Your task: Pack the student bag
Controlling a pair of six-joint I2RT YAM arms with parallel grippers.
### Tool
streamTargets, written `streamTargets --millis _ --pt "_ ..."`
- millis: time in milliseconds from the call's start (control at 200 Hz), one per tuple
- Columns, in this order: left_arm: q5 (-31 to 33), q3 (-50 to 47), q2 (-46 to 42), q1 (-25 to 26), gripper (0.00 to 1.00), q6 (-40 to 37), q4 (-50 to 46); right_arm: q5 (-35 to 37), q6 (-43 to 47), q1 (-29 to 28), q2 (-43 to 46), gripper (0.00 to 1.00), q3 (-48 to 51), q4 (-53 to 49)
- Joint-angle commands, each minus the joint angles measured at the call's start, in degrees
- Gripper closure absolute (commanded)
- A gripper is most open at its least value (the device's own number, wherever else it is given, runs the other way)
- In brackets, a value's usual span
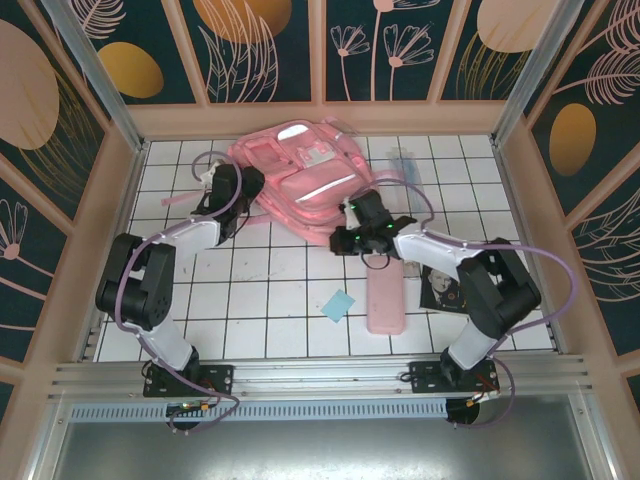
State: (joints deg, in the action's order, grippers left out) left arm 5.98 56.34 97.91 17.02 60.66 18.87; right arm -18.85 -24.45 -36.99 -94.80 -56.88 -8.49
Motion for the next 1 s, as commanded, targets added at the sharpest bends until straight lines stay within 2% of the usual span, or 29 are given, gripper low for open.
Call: streamTargets --millis 0,135,330,405,570,746,796,846,881,961,981,996 --pt "-2.76 0.29 -5.04 0.12 0.11 -3.44 -4.85 -4.91 -4.24 -2.41 -2.04 1.00 -4.35 9.12" --pt "-4.15 -6.79 -13.72 0.13 0.10 -0.60 -8.63 -7.42 -7.11 -2.82 -4.99 1.00 -7.16 16.41" --pt "-8.72 -18.89 -20.68 0.61 0.14 11.07 -3.98 -13.53 -8.16 -3.76 -10.06 1.00 -14.18 18.37" --pt "-9.78 -21.19 -20.20 1.60 0.15 14.31 -0.90 -14.77 -8.16 -4.69 -10.63 1.00 -15.03 17.56" --pt "-9.75 -19.25 -15.21 3.71 0.18 15.70 2.72 -15.23 -7.64 -7.15 -10.01 1.00 -13.73 13.86" --pt "-10.28 -16.96 -10.22 3.86 0.29 17.29 8.30 -13.92 -7.19 -8.84 -8.69 1.00 -10.96 9.63" --pt "-10.72 -16.44 -9.36 4.10 0.34 17.29 8.83 -13.59 -7.11 -8.97 -8.16 1.00 -10.21 9.01" --pt "-10.95 -16.35 -8.52 4.31 0.46 17.29 9.47 -13.41 -6.85 -8.93 -7.78 1.00 -9.84 8.19" --pt "-11.15 -16.50 -8.20 4.40 0.57 17.38 9.72 -13.30 -6.31 -8.97 -7.67 1.00 -10.03 6.89" --pt "-10.67 -17.30 -8.32 4.34 0.94 16.93 9.76 -12.74 -3.40 -8.97 -7.75 1.00 -11.50 1.02" --pt "-10.21 -17.45 -8.51 4.34 1.00 16.54 9.44 -12.09 -2.35 -8.96 -7.87 1.00 -12.14 -1.31" --pt "-9.86 -17.46 -8.72 4.35 1.00 16.12 9.04 -11.45 -1.49 -8.91 -7.93 1.00 -12.68 -3.09"
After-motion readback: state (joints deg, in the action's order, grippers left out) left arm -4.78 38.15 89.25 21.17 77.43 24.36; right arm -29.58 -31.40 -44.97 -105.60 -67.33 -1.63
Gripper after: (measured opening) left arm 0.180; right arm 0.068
